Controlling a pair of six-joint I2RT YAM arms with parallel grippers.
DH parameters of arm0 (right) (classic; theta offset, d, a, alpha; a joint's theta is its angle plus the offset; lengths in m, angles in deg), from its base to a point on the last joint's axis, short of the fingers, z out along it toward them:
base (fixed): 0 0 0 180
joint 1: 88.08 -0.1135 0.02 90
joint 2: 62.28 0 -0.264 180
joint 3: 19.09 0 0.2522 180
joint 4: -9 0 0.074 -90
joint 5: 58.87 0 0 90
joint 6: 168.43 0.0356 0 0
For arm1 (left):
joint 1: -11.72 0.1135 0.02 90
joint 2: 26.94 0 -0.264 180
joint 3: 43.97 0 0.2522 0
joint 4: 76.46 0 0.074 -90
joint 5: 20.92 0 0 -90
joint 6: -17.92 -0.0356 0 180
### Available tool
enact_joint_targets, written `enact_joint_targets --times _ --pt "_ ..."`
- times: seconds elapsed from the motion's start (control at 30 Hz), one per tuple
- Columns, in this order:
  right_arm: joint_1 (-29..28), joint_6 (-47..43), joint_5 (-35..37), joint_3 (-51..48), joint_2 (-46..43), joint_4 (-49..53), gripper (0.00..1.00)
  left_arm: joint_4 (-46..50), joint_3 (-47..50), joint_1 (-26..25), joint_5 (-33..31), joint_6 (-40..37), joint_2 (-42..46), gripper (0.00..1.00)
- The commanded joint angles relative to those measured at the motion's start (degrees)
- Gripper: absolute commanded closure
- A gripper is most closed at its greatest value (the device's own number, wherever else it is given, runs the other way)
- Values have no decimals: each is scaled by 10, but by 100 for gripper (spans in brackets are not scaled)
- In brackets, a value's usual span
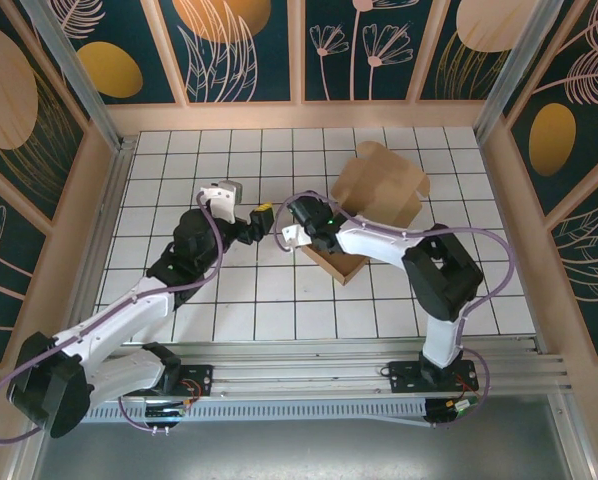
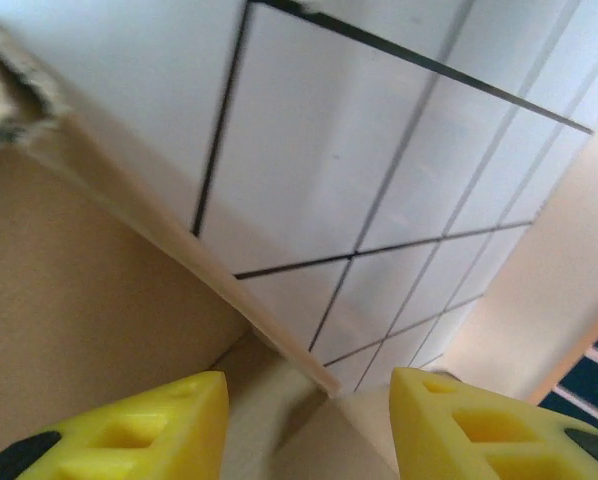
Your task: Fold the paper box
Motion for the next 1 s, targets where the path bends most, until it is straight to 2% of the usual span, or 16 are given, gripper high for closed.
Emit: enact_joint_targets --times 0.0,0.03,0.1,0.13,0.17,0.27,0.3,0.43,0.5,0.6,0.77,0.97 --pt "-4 221 -22 43 -59 25 52 -18 -32 -3 71 -16 -16 15" --pt "-3 310 -23 53 -74 28 51 -18 -38 -3 101 -25 -22 15" --pt "8 553 5 54 -113 31 49 -15 -53 -3 164 -43 -38 15" --pt "22 715 24 49 -138 56 46 -13 -61 -3 207 -51 -47 15" --pt "50 878 -5 33 -167 108 46 -11 -71 -3 245 -57 -58 15" --pt "123 1099 -179 -98 -267 109 48 -3 -91 -4 333 -68 -91 15" --pt "137 1146 -197 -139 -299 99 50 1 -95 -4 351 -70 -99 14" --pt "162 1273 -219 -233 -393 86 50 25 -109 -13 372 -88 -122 14" --pt "165 1331 -231 -245 -392 88 44 29 -111 -17 370 -92 -126 13" --pt "165 1385 -253 -237 -347 106 40 49 -118 -26 376 -112 -127 12" --pt "161 1389 -258 -232 -280 66 38 120 -139 -52 361 -162 -130 10" --pt "145 1368 -208 -209 -216 80 39 112 -127 -51 346 -145 -129 8"
